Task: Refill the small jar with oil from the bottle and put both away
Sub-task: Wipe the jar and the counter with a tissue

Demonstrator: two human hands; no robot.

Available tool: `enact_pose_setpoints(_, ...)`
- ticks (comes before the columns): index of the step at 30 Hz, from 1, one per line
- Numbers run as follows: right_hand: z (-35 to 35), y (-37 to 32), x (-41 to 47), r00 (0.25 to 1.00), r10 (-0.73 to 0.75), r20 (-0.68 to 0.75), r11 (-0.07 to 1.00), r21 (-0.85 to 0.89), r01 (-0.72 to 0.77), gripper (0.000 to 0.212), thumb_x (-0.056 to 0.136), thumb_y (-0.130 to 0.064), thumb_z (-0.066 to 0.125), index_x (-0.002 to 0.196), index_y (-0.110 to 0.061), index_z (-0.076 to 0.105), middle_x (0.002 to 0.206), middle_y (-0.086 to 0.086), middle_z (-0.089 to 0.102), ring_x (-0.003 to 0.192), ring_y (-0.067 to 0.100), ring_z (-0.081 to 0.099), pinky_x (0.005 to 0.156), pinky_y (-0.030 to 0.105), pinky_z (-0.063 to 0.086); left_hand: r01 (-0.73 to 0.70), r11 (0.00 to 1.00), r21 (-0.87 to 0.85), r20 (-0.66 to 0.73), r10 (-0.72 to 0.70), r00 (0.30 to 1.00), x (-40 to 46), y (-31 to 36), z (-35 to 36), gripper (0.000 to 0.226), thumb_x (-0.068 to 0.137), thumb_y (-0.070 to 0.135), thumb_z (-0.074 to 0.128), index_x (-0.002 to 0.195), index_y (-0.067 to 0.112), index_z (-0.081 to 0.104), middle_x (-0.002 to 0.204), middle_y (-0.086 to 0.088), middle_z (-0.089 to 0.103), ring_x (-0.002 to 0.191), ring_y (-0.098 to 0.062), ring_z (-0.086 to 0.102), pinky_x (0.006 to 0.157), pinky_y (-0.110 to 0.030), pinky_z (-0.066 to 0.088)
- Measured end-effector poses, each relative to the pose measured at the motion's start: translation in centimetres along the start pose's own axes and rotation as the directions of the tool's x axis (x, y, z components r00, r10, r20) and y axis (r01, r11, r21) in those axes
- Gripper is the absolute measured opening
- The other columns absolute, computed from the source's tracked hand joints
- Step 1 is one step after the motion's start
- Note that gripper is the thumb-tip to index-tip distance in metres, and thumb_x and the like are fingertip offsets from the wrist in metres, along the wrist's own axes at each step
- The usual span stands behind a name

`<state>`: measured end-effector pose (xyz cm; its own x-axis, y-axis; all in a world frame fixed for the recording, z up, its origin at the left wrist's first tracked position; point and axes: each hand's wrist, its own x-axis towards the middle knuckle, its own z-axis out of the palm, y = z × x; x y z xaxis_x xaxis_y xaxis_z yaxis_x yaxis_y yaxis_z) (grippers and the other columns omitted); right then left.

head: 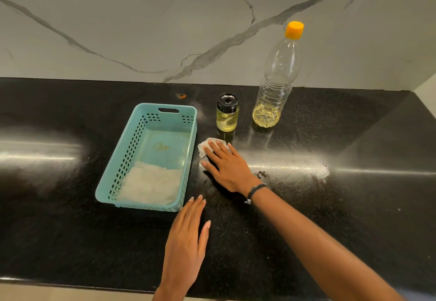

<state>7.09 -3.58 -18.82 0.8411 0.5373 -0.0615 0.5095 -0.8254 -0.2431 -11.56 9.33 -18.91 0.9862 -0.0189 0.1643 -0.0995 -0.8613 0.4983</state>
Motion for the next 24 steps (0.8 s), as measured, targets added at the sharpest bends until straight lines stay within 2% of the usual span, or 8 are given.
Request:
enact_pose_setpoints(2, -0.1, 1.3, -1.8, 0.999, -0.042, -0.018, 0.999, -0.025, 0.042, 0.07, 0.091, -0.057, 0.0, 0.151, -0.024, 0.018, 0.159, -0.003, 0.012, 0.147, 0.014, 0.006, 0.118, 0.036, -0.004, 0.011, 1.0, 0.005, -0.007, -0.011, 1.0, -0.1, -0.2, 0.1, 0.05, 0.097, 0.04, 0.036, 0.139, 0.016, 0.047, 0.145, 0.004, 0.046, 0.136, -0.011, 0.04, 0.111, -0.029, 0.03)
enact_pose_setpoints(5, -0.6, 2.9, -2.3, 0.999, 0.034, -0.028, 0.998, -0.057, -0.036, 0.074, 0.088, -0.057, -0.005, 0.151, -0.025, 0.017, 0.159, -0.004, 0.011, 0.147, 0.013, 0.006, 0.118, 0.037, -0.003, 0.011, 1.0, 0.023, -0.015, -0.011, 1.0, -0.3, -0.5, 0.3, 0.049, 0.096, 0.04, 0.036, 0.138, 0.016, 0.048, 0.143, 0.003, 0.048, 0.134, -0.012, 0.043, 0.109, -0.031, 0.032)
enact_pose_setpoints(10, -0.8, 0.2, 2.5, 0.986, 0.169, 0.006, 0.985, 0.036, -0.169, 0.057, 0.101, -0.046, 0.018, 0.151, -0.02, 0.016, 0.16, 0.003, 0.008, 0.147, 0.021, 0.002, 0.118, 0.036, -0.004, 0.004, 0.999, 0.041, -0.02, -0.003, 1.0, -0.7, -1.1, 0.9, 0.048, 0.097, 0.038, 0.037, 0.137, 0.015, 0.05, 0.143, 0.002, 0.049, 0.134, -0.014, 0.044, 0.108, -0.033, 0.034)
enact_pose_setpoints(14, -0.2, -1.2, 3.1, 0.996, 0.086, 0.006, 0.995, 0.043, -0.086, 0.054, 0.102, -0.043, 0.021, 0.151, -0.02, 0.017, 0.16, 0.003, 0.01, 0.147, 0.021, 0.003, 0.119, 0.037, -0.002, -0.015, 0.998, 0.066, -0.025, 0.016, 1.0, -0.9, -1.3, 1.1, 0.047, 0.097, 0.037, 0.038, 0.137, 0.015, 0.05, 0.143, 0.001, 0.049, 0.134, -0.014, 0.044, 0.108, -0.033, 0.034)
enact_pose_setpoints(19, 0.0, 0.6, -1.6, 0.995, -0.098, 0.013, 0.994, -0.04, 0.099, 0.066, 0.092, -0.051, -0.002, 0.151, -0.027, 0.014, 0.159, -0.006, 0.009, 0.147, 0.013, 0.003, 0.119, 0.033, -0.004, -0.052, 0.991, 0.122, -0.018, 0.054, 0.998, -0.9, -1.3, 1.3, 0.047, 0.097, 0.036, 0.038, 0.137, 0.015, 0.049, 0.142, 0.0, 0.05, 0.133, -0.014, 0.045, 0.105, -0.035, 0.037)
enact_pose_setpoints(22, -0.6, 2.5, -1.9, 1.0, -0.011, -0.009, 0.998, -0.058, 0.011, 0.072, 0.088, -0.053, -0.007, 0.151, -0.026, 0.016, 0.159, -0.004, 0.01, 0.147, 0.013, 0.005, 0.119, 0.035, -0.002, -0.062, 0.989, 0.136, -0.009, 0.063, 0.998, -1.0, -1.3, 1.5, 0.047, 0.098, 0.036, 0.036, 0.138, 0.015, 0.048, 0.143, 0.001, 0.049, 0.133, -0.014, 0.045, 0.105, -0.035, 0.038)
enact_pose_setpoints(24, -0.9, 2.2, -0.2, 0.997, 0.075, -0.019, 0.995, -0.061, -0.076, 0.069, 0.092, -0.052, -0.002, 0.151, -0.024, 0.018, 0.159, -0.002, 0.012, 0.147, 0.017, 0.008, 0.119, 0.037, 0.001, -0.055, 0.988, 0.147, -0.005, 0.056, 0.998, -1.0, -1.4, 1.5, 0.047, 0.098, 0.036, 0.036, 0.138, 0.016, 0.048, 0.143, 0.001, 0.049, 0.134, -0.013, 0.045, 0.105, -0.034, 0.043)
